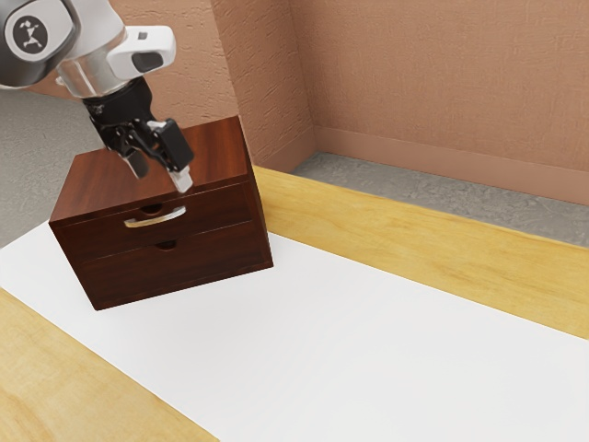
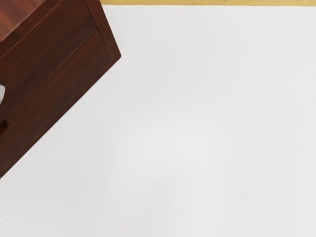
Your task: Pull the drawer handle with one arm to open the drawer
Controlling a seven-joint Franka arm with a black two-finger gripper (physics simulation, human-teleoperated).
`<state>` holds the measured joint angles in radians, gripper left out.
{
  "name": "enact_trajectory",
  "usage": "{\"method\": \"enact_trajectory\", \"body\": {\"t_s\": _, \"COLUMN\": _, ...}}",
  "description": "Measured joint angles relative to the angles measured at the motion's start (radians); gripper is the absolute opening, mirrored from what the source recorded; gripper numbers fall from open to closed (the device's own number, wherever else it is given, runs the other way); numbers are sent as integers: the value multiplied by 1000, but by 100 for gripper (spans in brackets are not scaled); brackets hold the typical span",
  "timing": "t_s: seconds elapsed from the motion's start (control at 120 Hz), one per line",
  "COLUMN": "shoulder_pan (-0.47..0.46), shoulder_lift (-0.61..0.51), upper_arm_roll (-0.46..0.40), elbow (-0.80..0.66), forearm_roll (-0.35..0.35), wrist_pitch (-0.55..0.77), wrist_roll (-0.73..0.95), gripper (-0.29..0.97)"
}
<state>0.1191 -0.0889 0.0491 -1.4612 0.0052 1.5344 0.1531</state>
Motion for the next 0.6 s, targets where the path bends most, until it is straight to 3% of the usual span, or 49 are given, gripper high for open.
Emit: {"method": "enact_trajectory", "body": {"t_s": 0.6, "shoulder_pan": -1, "shoulder_lift": -9, "upper_arm_roll": -1, "elbow": 1, "forearm_roll": -3, "wrist_pitch": -16, "wrist_roll": 3, "gripper": 66}}
